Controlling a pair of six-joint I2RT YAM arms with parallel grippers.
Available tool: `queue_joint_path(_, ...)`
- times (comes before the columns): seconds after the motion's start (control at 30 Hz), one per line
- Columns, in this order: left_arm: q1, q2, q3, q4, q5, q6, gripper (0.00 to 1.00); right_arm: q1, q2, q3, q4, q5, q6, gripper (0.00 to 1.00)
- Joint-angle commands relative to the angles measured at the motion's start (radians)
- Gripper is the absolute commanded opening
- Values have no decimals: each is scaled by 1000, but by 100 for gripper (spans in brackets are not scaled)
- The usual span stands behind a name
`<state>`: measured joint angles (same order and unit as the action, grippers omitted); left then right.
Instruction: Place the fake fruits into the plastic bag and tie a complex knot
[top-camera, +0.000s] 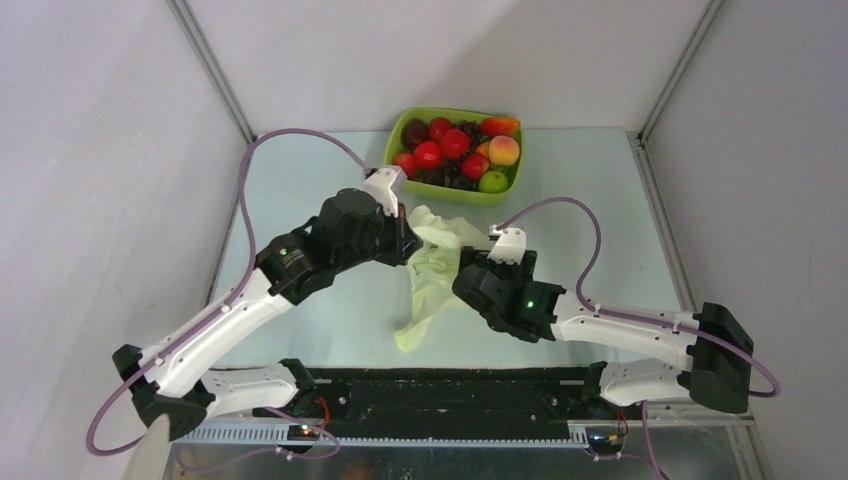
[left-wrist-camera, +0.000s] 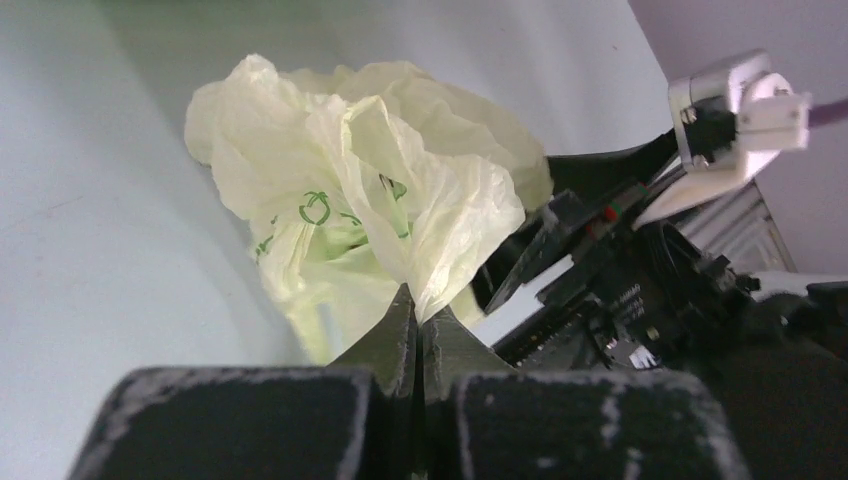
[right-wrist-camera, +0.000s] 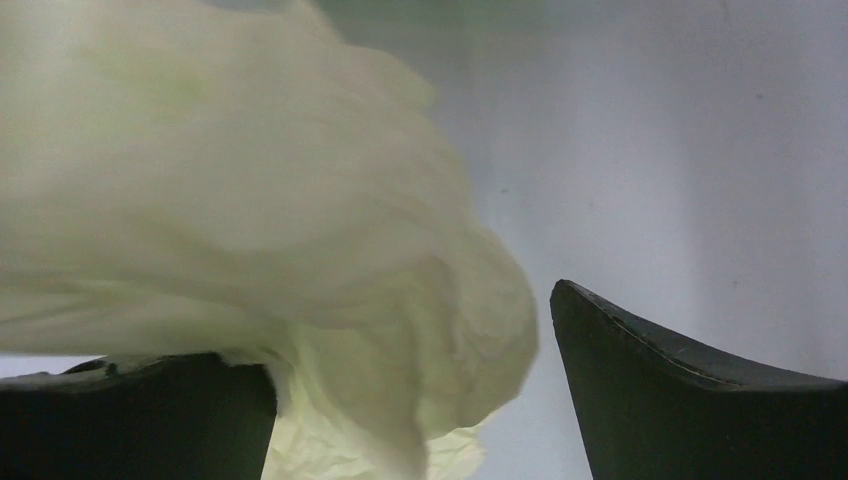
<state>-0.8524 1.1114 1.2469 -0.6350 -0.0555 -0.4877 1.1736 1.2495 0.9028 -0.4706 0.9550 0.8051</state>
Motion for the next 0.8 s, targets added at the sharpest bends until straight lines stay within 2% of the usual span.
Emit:
queue_joint_path(0.0,7,-85,74,-61,-140,34,0,-80,-1,-66,17,-7,18,100)
queue_joint_path(0.07,23,-120,76,-84,-170,43,0,-133,-17,-113,38,-55,-4,99)
queue_joint_path(0.2,61,-179,79,-128,-151,42,0,-285,-58,-225,157,-247,-141,99)
queue_joint_path(0.4,91,-210,53,-179,-162,65,0,-491,-54,-248,194,-497,-292,99)
queue_joint_path(0.6,106,-151,-55,-108,-15,68,0,-518,-96,-247,217,-700,-404,99)
queue_joint_path(0.77,107,-80,-110,-66,46,69,0,-517,-197,-247,190,-811,-373,99)
